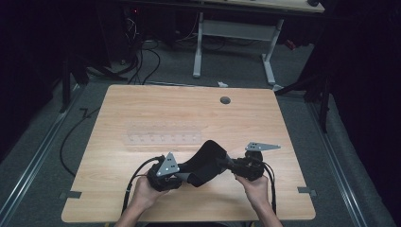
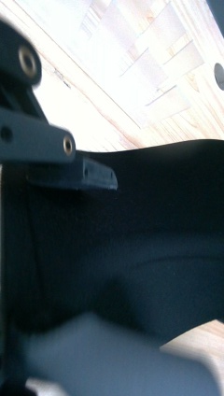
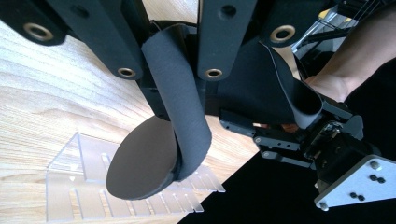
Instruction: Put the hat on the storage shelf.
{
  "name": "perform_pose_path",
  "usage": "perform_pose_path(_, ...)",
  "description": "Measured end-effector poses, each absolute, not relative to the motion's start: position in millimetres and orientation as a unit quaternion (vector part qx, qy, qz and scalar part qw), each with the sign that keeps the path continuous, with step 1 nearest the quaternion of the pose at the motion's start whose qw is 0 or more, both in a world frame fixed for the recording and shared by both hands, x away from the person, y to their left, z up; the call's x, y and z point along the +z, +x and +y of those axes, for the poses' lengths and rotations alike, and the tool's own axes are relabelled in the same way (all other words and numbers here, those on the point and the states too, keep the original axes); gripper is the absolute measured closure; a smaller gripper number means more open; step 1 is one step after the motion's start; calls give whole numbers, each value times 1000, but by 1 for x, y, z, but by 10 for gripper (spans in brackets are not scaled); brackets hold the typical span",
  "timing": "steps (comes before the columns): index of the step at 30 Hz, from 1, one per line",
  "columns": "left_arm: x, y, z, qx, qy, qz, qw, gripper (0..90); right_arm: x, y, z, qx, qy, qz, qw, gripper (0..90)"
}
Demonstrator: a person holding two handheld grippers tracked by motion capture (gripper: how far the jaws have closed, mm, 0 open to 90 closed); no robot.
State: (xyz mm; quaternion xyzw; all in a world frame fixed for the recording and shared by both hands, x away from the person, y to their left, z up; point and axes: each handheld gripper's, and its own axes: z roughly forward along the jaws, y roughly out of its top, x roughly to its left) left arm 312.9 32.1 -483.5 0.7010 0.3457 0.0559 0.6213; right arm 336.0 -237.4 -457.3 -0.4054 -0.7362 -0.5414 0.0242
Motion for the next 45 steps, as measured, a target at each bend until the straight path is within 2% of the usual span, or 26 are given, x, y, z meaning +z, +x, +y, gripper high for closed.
perform_pose_path(7,-473,300,33,35,708,307,634,817,-454,337,-241,-554,-408,-726,8,774)
perform_pose_path(9,-471,296,32,24,710,300,637,857,-452,337,-242,-558,-411,-721,-3,726)
perform_pose_path(12,-470,296,33,19,708,308,635,862,-450,338,-244,-567,-413,-712,-18,602)
perform_pose_path(17,-465,302,45,9,684,334,649,862,-450,335,-251,-563,-419,-710,-51,512)
perform_pose_path(21,-460,304,58,3,660,350,665,863,-460,333,-259,-533,-435,-719,-102,455)
perform_pose_path(31,-450,314,88,19,613,398,683,862,-509,342,-272,-368,-507,-751,-208,415)
perform_pose_path(45,-429,326,126,56,559,427,708,862,-531,351,-285,-316,-537,-744,-240,404)
